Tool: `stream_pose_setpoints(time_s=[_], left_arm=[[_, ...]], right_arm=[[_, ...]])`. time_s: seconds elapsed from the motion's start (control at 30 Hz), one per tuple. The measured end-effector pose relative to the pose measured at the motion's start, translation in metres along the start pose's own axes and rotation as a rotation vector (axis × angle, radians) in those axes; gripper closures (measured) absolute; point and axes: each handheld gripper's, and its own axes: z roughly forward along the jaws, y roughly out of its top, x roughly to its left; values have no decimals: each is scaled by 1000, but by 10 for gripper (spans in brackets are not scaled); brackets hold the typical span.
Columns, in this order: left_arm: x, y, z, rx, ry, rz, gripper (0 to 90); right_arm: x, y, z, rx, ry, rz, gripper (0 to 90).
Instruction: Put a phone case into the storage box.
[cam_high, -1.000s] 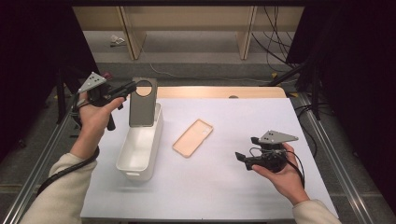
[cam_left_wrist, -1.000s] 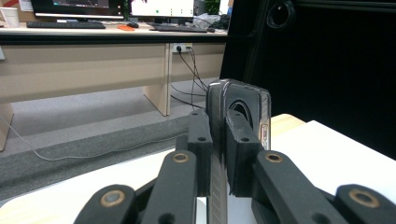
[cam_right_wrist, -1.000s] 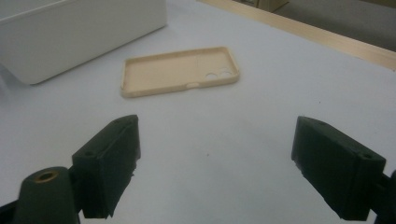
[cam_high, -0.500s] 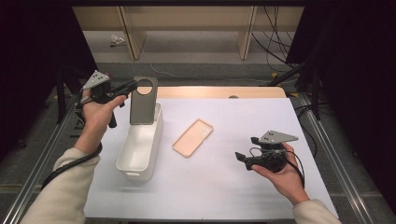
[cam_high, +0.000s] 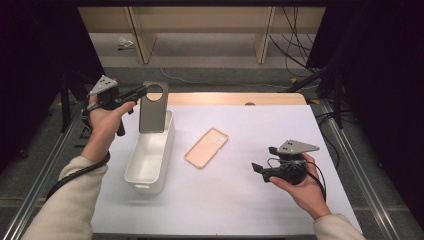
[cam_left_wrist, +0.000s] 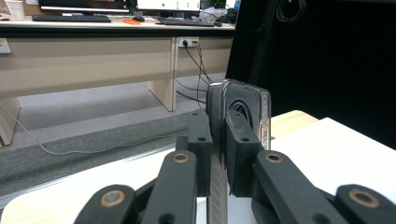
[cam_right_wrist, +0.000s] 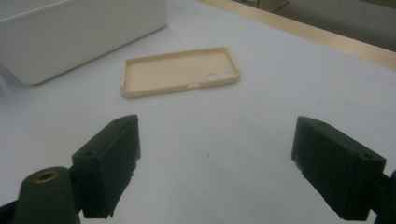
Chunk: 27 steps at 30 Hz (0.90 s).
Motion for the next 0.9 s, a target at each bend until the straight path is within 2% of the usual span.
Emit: stream_pose_setpoints(time_s=[0.9], left_arm=[[6,-2,12,11,9,3,817]], right_arm=[[1,0,0,1,1,-1,164]])
